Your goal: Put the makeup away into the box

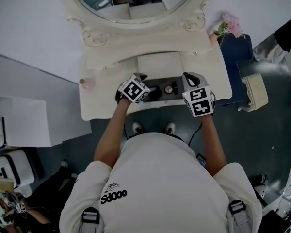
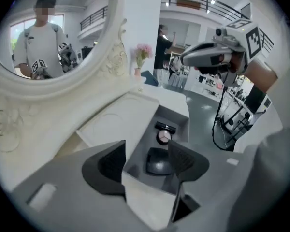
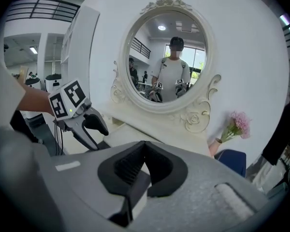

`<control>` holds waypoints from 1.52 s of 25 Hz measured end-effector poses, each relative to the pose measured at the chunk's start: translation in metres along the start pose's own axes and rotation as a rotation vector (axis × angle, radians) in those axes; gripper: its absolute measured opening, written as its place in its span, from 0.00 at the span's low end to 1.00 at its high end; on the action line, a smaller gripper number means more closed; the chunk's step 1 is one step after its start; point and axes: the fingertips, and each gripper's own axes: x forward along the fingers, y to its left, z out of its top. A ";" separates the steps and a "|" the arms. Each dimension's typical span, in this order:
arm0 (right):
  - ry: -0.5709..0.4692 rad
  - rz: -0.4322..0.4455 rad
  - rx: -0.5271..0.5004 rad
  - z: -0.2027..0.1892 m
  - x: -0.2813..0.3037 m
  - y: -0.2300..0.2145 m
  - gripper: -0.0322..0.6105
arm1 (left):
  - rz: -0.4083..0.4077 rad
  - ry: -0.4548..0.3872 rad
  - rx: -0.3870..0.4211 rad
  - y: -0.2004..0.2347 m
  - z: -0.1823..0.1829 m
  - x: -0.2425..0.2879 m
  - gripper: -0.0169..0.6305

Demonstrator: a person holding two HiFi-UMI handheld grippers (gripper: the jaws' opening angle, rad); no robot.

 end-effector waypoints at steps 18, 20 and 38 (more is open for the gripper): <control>-0.375 0.070 -0.159 0.201 -0.005 0.038 0.05 | 0.525 -0.678 0.047 0.108 0.093 -0.275 0.05; -0.418 0.067 -0.172 0.219 -0.012 0.040 0.05 | 0.564 -0.713 0.091 0.107 0.105 -0.299 0.05; -0.491 0.047 -0.219 0.258 -0.034 0.043 0.05 | 0.623 -0.816 0.170 0.089 0.141 -0.351 0.05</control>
